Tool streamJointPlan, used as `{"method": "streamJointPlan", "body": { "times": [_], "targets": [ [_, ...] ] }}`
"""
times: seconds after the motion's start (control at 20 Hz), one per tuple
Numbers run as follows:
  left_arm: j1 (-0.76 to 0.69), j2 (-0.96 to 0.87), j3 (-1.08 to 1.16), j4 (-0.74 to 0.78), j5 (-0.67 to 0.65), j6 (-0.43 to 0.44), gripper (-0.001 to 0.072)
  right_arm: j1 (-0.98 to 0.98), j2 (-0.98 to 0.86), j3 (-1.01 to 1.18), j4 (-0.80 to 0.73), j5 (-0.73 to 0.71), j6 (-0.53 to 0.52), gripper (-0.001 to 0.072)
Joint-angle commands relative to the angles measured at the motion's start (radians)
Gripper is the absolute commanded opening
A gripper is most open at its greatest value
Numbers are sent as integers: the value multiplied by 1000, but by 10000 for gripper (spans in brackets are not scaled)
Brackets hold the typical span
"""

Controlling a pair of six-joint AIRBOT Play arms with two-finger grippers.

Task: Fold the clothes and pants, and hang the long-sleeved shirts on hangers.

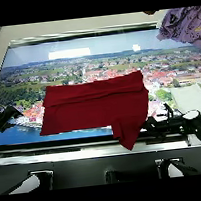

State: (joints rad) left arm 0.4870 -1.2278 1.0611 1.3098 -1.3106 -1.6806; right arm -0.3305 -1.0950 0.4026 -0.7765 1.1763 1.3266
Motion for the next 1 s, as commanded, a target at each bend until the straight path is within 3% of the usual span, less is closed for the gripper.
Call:
{"method": "streamJointPlan", "body": {
  "times": [0.0,0.4,0.6,0.95],
  "targets": [
    [-2,3,-6,-6,3,-15,682,0,5,-58,56,-13,-30,430],
    [-2,1,-6,-6,3,-16,682,0,5,-118,146,-81,-59,428],
    [-2,0,-7,-5,3,-22,682,0,5,-118,172,-103,-55,340],
    [-2,-2,-8,-5,9,-23,682,16,5,-119,153,-99,-43,339]
  ]
}}
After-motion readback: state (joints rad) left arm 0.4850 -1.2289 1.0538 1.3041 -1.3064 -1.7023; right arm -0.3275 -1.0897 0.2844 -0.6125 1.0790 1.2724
